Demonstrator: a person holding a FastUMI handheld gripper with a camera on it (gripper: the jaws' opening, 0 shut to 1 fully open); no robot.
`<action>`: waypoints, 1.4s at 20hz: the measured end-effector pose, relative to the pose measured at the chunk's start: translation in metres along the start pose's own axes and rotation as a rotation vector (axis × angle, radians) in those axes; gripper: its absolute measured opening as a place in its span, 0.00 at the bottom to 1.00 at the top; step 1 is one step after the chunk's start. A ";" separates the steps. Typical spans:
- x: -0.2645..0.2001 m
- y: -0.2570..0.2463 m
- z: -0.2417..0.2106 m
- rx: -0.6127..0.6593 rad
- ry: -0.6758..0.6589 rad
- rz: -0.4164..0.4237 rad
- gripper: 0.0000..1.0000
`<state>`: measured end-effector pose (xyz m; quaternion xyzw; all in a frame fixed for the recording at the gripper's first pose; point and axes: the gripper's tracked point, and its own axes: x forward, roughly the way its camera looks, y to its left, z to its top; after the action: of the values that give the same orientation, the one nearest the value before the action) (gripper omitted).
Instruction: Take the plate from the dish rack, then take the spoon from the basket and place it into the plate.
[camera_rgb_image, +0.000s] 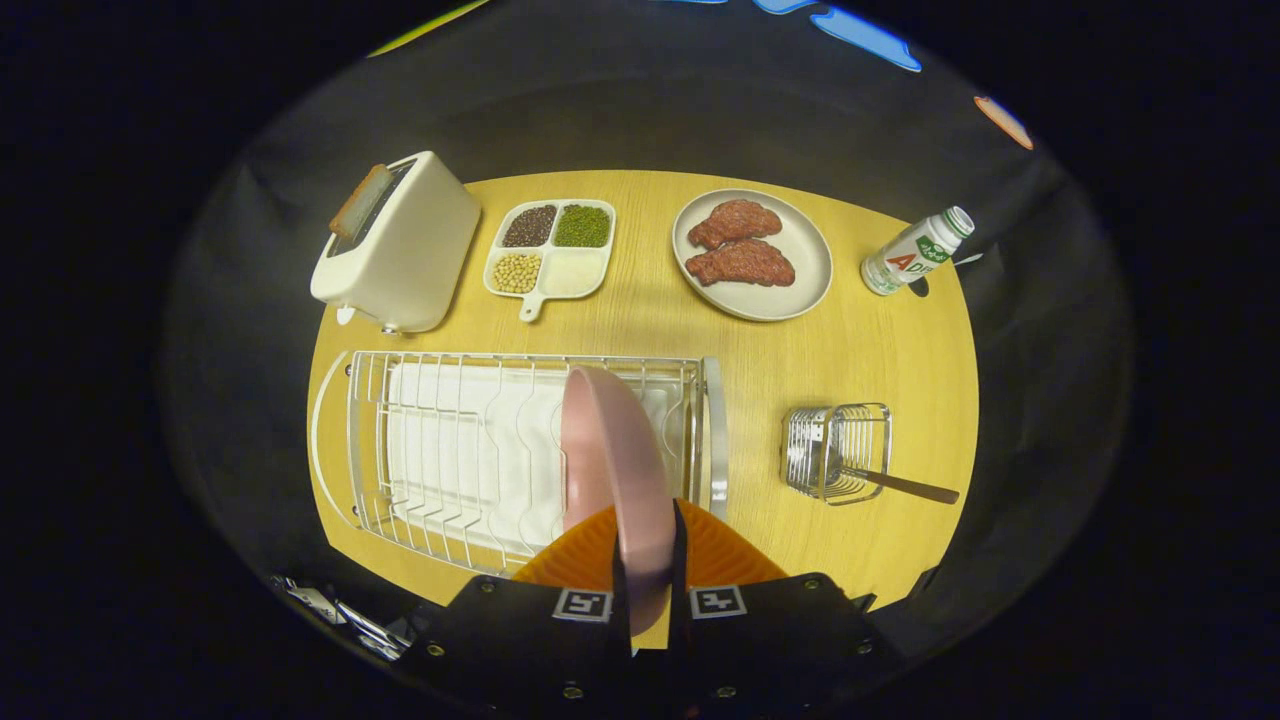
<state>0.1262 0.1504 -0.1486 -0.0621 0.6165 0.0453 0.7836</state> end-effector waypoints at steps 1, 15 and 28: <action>-0.001 0.001 0.000 0.002 0.000 -0.003 0.14; -0.068 -0.032 -0.005 0.027 -0.107 0.088 0.13; -0.077 -0.065 -0.147 0.045 -0.095 0.191 0.13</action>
<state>-0.0237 0.0640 -0.1052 0.0170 0.5828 0.1087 0.8051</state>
